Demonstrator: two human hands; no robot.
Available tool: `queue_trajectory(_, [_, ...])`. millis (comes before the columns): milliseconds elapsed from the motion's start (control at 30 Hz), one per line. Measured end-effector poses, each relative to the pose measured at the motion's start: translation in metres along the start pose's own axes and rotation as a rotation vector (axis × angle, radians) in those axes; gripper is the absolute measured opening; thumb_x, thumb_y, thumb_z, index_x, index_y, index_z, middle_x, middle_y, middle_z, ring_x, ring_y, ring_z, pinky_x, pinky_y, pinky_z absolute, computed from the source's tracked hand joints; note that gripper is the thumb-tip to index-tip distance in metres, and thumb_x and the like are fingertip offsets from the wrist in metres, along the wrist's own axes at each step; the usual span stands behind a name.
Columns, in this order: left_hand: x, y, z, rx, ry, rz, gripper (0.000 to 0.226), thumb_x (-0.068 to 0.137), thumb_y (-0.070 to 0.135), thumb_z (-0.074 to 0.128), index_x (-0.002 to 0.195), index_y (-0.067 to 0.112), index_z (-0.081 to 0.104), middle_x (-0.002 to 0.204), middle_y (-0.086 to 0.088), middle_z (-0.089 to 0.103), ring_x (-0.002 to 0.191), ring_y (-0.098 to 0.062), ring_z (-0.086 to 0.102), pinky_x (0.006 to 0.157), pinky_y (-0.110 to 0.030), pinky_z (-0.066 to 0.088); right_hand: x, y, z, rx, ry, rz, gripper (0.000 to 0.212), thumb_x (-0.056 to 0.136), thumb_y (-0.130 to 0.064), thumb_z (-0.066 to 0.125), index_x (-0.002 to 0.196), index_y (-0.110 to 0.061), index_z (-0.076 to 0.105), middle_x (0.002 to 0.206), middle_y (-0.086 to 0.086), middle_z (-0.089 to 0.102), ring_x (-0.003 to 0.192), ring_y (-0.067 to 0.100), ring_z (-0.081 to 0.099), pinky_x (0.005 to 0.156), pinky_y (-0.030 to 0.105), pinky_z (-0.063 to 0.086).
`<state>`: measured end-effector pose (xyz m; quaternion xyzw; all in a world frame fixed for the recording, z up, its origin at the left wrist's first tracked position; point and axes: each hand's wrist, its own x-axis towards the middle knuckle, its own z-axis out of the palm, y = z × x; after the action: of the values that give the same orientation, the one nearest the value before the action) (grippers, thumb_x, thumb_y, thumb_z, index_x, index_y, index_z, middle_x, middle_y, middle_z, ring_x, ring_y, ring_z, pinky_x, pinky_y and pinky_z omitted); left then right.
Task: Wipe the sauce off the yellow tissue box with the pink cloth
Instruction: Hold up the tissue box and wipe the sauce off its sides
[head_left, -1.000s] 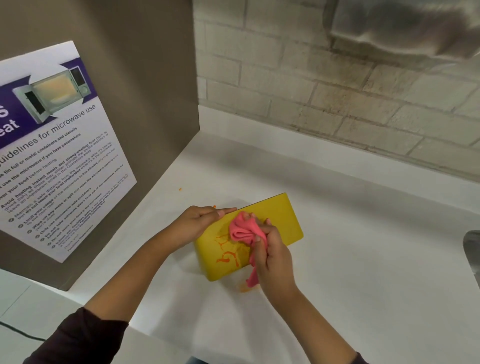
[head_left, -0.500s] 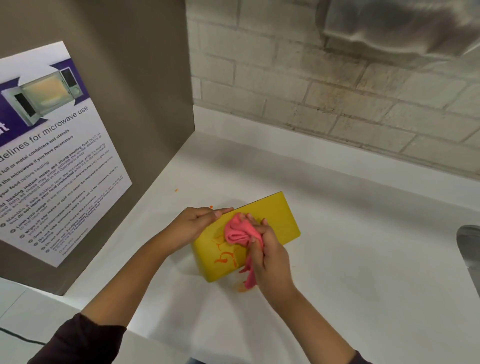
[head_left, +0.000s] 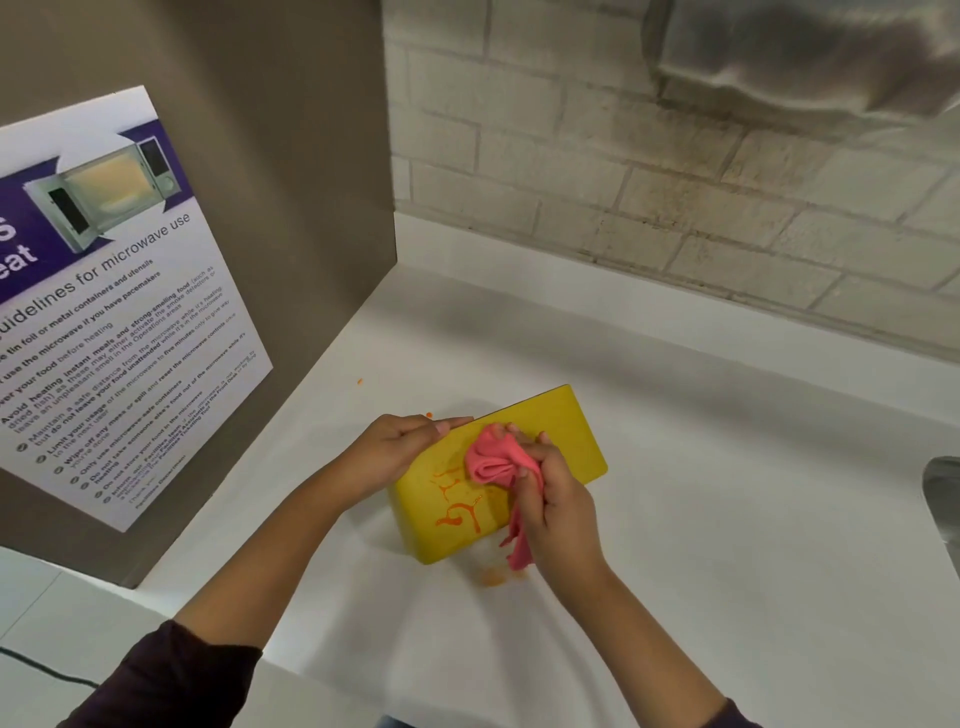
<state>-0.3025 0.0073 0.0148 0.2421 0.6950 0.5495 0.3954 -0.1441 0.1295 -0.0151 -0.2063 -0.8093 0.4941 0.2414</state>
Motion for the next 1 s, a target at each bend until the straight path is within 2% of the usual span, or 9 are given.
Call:
queue_trajectory(67, [0.000, 0.000, 0.001, 0.005, 0.007, -0.001, 0.028, 0.095, 0.024, 0.047, 0.094, 0.035, 0.072, 0.077, 0.016, 0.074, 0.070, 0.004, 0.067, 0.057, -0.007, 0.048, 0.005, -0.005, 0.001, 0.004, 0.136, 0.058, 0.037, 0.091, -0.039, 0.038, 0.118, -0.026, 0.058, 0.112, 0.007, 0.070, 0.112, 0.036, 0.058, 0.092, 0.050, 0.049])
queue_trajectory(133, [0.000, 0.001, 0.002, 0.007, 0.018, -0.002, 0.034, 0.096, 0.025, 0.045, 0.086, 0.042, 0.073, 0.075, 0.016, 0.073, 0.070, 0.006, 0.066, 0.058, -0.005, 0.047, 0.010, -0.017, 0.010, 0.029, 0.207, 0.032, 0.034, 0.090, -0.040, 0.034, 0.116, -0.042, 0.055, 0.118, -0.019, 0.065, 0.115, 0.021, 0.057, 0.097, 0.052, 0.045])
queue_trajectory(200, [0.001, 0.001, 0.002, -0.005, 0.021, -0.004, 0.041, 0.097, 0.026, 0.043, 0.076, 0.045, 0.073, 0.072, 0.021, 0.073, 0.070, 0.008, 0.066, 0.057, -0.004, 0.046, 0.011, -0.022, 0.022, 0.005, 0.187, -0.063, 0.036, 0.092, -0.032, 0.033, 0.115, -0.053, 0.050, 0.120, -0.044, 0.050, 0.123, -0.001, 0.048, 0.108, 0.048, 0.037])
queue_trajectory(367, [0.002, 0.000, 0.001, 0.002, 0.018, -0.005, 0.043, 0.098, 0.031, 0.037, 0.079, 0.047, 0.073, 0.068, 0.023, 0.072, 0.071, 0.010, 0.065, 0.060, -0.001, 0.045, -0.001, -0.012, 0.031, -0.063, 0.021, -0.248, 0.034, 0.093, -0.017, 0.036, 0.120, -0.023, 0.057, 0.133, -0.015, 0.052, 0.134, 0.000, 0.037, 0.116, 0.022, 0.013])
queue_trajectory(467, [0.002, -0.001, 0.001, -0.004, 0.012, -0.013, 0.046, 0.098, 0.031, 0.034, 0.080, 0.049, 0.072, 0.061, 0.021, 0.071, 0.062, 0.009, 0.064, 0.056, -0.001, 0.043, -0.004, -0.009, 0.017, 0.003, 0.010, -0.118, 0.035, 0.092, -0.018, 0.041, 0.114, -0.044, 0.053, 0.130, -0.022, 0.052, 0.130, 0.000, 0.040, 0.110, 0.017, 0.024])
queue_trajectory(567, [0.001, -0.003, 0.003, -0.002, 0.010, -0.010, 0.044, 0.098, 0.031, 0.033, 0.086, 0.048, 0.072, 0.073, 0.023, 0.073, 0.069, 0.009, 0.065, 0.059, -0.002, 0.044, -0.001, -0.011, 0.013, 0.120, 0.199, 0.092, 0.023, 0.090, -0.035, 0.040, 0.105, -0.046, 0.053, 0.117, -0.002, 0.066, 0.096, 0.009, 0.059, 0.085, 0.037, 0.050])
queue_trajectory(667, [0.000, -0.002, 0.006, -0.009, 0.040, 0.003, 0.048, 0.098, 0.027, 0.034, 0.079, 0.046, 0.074, 0.070, 0.024, 0.072, 0.068, 0.010, 0.065, 0.057, -0.002, 0.044, 0.004, -0.020, 0.026, 0.135, 0.277, 0.088, 0.031, 0.087, -0.042, 0.035, 0.110, -0.039, 0.057, 0.124, -0.011, 0.062, 0.123, 0.025, 0.051, 0.102, 0.050, 0.041])
queue_trajectory(833, [0.002, -0.005, 0.006, -0.022, 0.032, 0.011, 0.043, 0.098, 0.020, 0.034, 0.087, 0.028, 0.075, 0.062, 0.019, 0.072, 0.065, 0.010, 0.065, 0.057, -0.001, 0.043, -0.003, -0.019, 0.034, 0.014, 0.070, -0.195, 0.031, 0.093, -0.019, 0.037, 0.116, -0.028, 0.056, 0.129, -0.026, 0.052, 0.132, 0.001, 0.040, 0.117, 0.023, 0.010])
queue_trajectory(1000, [0.000, -0.002, 0.005, -0.027, 0.015, 0.007, 0.051, 0.098, 0.022, 0.032, 0.080, 0.044, 0.074, 0.064, 0.020, 0.071, 0.062, 0.010, 0.063, 0.056, -0.001, 0.042, -0.008, -0.004, 0.014, 0.084, 0.016, -0.050, 0.037, 0.091, -0.018, 0.044, 0.113, -0.045, 0.055, 0.126, -0.040, 0.047, 0.133, -0.008, 0.030, 0.105, 0.004, 0.021])
